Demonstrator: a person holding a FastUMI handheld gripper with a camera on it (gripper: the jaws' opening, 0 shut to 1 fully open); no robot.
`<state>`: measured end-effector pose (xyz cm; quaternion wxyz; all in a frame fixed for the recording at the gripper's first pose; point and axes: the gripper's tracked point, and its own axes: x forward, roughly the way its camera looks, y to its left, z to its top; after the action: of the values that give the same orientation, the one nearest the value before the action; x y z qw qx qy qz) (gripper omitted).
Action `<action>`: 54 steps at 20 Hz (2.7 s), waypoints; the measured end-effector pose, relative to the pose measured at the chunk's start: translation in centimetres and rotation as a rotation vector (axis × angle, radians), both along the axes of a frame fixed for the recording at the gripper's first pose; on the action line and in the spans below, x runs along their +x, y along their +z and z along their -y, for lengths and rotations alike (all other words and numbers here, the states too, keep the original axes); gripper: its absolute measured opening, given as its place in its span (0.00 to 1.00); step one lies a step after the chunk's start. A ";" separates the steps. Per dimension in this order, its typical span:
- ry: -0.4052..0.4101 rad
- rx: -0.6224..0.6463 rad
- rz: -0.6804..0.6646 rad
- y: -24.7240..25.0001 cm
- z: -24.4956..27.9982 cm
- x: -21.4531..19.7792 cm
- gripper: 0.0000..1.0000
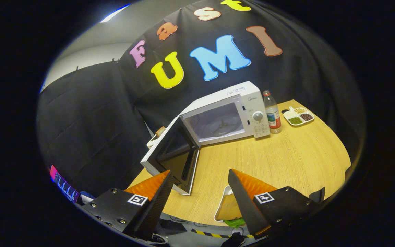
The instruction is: Open the microwave, put the food inside, and close the microwave door.
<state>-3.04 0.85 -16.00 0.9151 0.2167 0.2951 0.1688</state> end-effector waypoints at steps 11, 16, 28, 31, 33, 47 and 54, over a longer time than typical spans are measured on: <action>-0.078 0.144 -0.302 -8.6 5.5 -1.6 0.97; -0.096 0.258 -0.449 -12.0 5.2 -2.7 0.96; -0.061 0.341 -0.581 -13.5 3.0 -4.5 0.41; -0.057 0.305 -0.573 -12.8 3.2 -4.5 0.31; -0.054 0.295 -0.559 -12.0 3.1 -4.2 0.31; 0.011 0.341 -0.326 -4.5 -3.2 6.3 0.31; -0.045 0.389 -0.215 -4.3 -5.5 14.5 0.31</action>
<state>11.41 6.39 -20.26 0.8228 0.4124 0.3480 0.1782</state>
